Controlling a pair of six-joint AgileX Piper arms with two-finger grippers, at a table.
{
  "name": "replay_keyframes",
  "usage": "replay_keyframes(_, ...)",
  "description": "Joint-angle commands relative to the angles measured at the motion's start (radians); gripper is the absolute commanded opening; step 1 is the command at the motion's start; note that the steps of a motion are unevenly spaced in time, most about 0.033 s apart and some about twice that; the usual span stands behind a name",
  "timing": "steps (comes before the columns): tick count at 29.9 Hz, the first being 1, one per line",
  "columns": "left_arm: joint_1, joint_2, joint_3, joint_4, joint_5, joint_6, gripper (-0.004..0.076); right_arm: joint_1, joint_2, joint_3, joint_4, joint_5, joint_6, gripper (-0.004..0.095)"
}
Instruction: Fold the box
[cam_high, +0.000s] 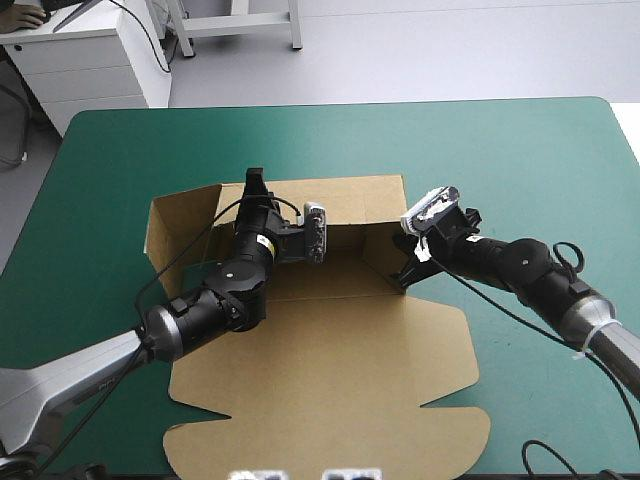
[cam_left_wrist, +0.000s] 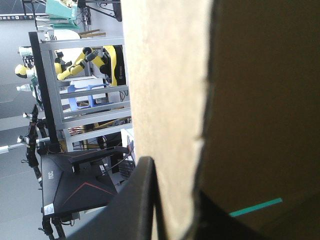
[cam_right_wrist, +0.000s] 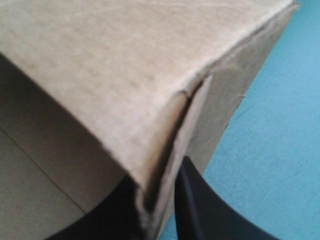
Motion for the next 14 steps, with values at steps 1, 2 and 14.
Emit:
replay_keyframes(1, -0.009, -0.008, -0.003, -0.109, -0.106, -0.013, 0.0016, 0.01, -0.028, -0.029, 0.028, 0.084, -0.025, -0.0018)
replay_keyframes(2, -0.009, -0.008, -0.003, -0.109, -0.114, -0.013, 0.0016, 0.01, -0.028, -0.029, 0.028, 0.084, -0.027, -0.0019)
replay_keyframes(14, -0.061, -0.042, -0.003, -0.118, -0.179, -0.013, 0.0116, 0.01, -0.028, -0.029, 0.031, -0.104, 0.097, -0.0018)
